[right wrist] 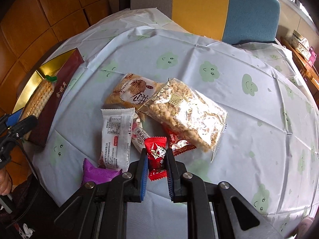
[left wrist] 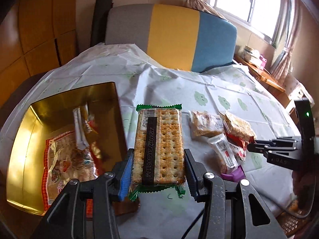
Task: Organize snacks
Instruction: 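Lower the cracker pack into the tin with the left tool while the right tool holds the candy, then carry the red candy into the gold tin with the right tool, then open the right tool over the tin and withdraw it, then reach the left tool to the purple sachet and grasp it, then carry the purple sachet into the tin with the left tool while the right tool grasps a white bar, then carry the white-wrapped bar into the tin and open the right tool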
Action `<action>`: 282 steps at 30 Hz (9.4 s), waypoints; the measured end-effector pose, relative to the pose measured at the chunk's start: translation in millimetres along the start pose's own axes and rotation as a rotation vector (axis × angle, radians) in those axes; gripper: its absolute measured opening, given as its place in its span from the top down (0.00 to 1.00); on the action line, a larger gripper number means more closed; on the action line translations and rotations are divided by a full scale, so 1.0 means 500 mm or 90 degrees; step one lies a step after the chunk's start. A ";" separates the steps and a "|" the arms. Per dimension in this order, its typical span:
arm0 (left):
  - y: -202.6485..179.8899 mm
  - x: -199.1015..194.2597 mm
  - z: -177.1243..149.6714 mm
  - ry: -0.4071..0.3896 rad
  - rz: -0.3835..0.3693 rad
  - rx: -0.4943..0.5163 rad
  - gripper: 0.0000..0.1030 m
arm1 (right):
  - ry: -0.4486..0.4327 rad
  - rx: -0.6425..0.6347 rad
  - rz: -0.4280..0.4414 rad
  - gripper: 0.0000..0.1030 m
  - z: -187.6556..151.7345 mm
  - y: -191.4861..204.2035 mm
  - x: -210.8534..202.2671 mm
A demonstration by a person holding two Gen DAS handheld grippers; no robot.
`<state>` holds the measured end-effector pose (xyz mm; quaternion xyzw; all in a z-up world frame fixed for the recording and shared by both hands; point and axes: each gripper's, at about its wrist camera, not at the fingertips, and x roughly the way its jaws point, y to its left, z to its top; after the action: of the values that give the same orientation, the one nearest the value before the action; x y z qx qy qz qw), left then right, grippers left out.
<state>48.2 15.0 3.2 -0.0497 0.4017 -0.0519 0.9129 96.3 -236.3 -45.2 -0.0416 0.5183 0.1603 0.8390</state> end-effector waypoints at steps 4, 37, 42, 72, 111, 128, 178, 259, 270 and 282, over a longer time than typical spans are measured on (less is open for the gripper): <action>0.076 -0.007 0.041 -0.015 0.025 -0.062 0.54 | -0.018 0.004 0.002 0.84 0.004 -0.001 -0.010; 0.187 0.045 0.028 0.054 0.153 -0.165 0.50 | -0.057 0.012 -0.009 0.84 0.006 -0.001 -0.030; 0.181 0.016 0.015 0.044 0.163 -0.151 0.50 | -0.070 0.019 -0.006 0.84 0.004 0.001 -0.041; 0.245 -0.054 -0.056 0.011 0.206 -0.156 0.50 | -0.087 -0.136 0.247 0.84 0.085 0.430 -0.050; 0.206 -0.052 -0.070 0.015 0.202 -0.111 0.50 | -0.104 -0.076 0.134 0.58 -0.006 0.367 -0.032; 0.134 -0.042 -0.057 0.017 0.170 -0.052 0.50 | -0.124 -0.020 -0.013 0.58 -0.071 0.153 -0.128; -0.258 0.080 -0.156 0.091 -0.147 0.395 0.63 | -0.231 0.237 0.068 0.43 -0.109 -0.111 -0.227; 0.280 -0.054 -0.030 -0.005 0.096 -0.196 0.61 | -0.027 0.002 0.035 0.66 -0.086 0.119 0.041; 0.317 -0.024 -0.070 0.030 0.181 -0.225 0.55 | -0.027 0.009 0.028 0.67 -0.085 0.122 0.042; 0.263 -0.051 -0.062 -0.003 0.200 -0.161 0.55 | -0.038 0.022 0.011 0.67 -0.090 0.128 0.038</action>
<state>15.1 147.1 -16.4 -0.1011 0.4059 0.1419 0.8972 45.5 -181.9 -76.7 -0.0181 0.4963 0.1595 0.8532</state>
